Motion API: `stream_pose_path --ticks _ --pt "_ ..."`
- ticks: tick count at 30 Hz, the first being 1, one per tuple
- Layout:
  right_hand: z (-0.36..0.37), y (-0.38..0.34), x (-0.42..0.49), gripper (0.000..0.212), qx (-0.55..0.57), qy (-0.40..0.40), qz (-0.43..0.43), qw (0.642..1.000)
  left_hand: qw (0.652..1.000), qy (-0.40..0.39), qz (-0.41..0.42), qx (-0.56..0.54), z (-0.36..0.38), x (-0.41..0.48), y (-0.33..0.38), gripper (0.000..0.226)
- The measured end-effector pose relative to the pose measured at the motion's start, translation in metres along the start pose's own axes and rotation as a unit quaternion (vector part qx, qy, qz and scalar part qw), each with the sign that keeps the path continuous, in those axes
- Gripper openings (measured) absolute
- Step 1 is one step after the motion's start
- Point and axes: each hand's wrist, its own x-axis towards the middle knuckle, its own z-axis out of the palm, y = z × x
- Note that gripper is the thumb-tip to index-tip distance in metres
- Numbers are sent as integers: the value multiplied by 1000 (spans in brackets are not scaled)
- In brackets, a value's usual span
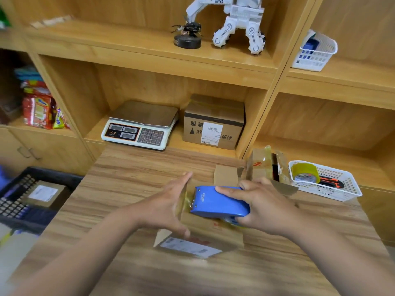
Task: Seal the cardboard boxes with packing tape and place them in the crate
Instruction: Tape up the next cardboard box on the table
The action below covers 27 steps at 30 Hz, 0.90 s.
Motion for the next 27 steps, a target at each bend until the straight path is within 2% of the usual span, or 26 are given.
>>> stream_pose_path --ticks 4,16,23,27 --pt "-3 -23 28 69 -52 -6 -23 998 999 29 -11 -15 -3 -5 -11 130" --pt "-7 -40 58 72 -49 -78 -38 995 999 34 8 17 -2 -12 -55 110" --pt "-27 2 22 60 3 -72 -28 997 999 11 -28 42 -4 -9 -53 113" --pt "-39 40 -14 69 50 -63 -8 997 998 1 -62 22 -3 -10 -56 113"
